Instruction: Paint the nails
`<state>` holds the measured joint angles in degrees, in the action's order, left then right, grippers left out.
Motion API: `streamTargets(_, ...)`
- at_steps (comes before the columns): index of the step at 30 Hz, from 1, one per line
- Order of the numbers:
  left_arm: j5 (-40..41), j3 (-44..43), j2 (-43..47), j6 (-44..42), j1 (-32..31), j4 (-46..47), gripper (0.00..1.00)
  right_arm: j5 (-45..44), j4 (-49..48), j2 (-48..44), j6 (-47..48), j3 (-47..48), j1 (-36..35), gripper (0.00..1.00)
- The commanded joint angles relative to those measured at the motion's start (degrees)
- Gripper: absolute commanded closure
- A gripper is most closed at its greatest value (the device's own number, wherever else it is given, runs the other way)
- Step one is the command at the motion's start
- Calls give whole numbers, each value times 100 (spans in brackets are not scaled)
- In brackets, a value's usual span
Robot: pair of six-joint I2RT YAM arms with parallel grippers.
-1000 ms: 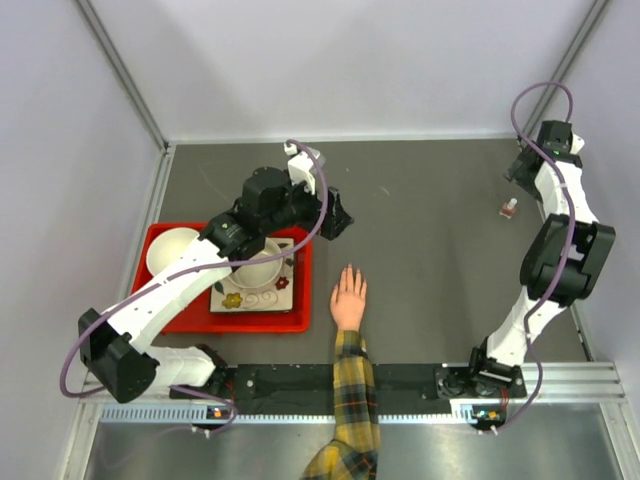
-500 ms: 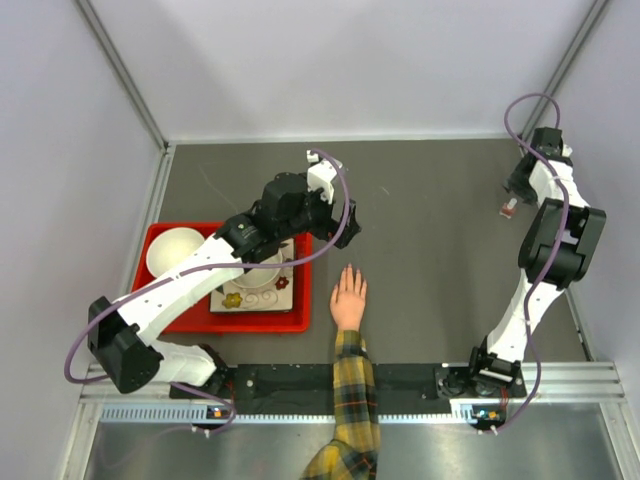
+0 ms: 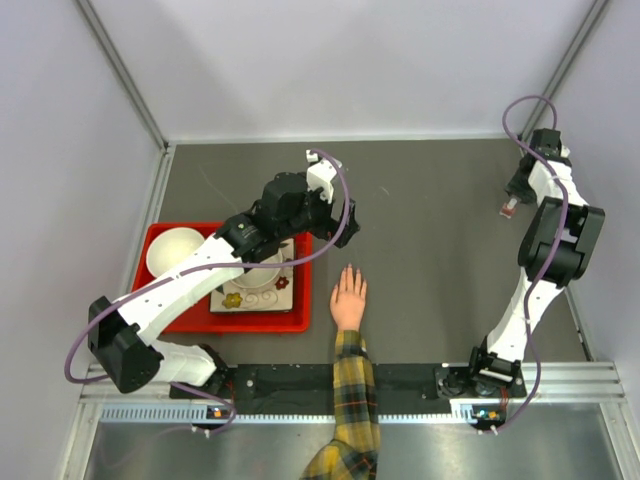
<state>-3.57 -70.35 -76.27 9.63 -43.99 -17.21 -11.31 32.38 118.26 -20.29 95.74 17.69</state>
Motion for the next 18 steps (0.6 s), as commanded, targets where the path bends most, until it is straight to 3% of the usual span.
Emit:
streamTargets(1, 15, -172, 95, -75, -22, 166, 0, -82, -65, 31, 96, 164, 59, 64)
streamTargets(18, -38, -137, 156, -66, -31, 192, 0, 76, -83, 127, 122, 58, 33, 68)
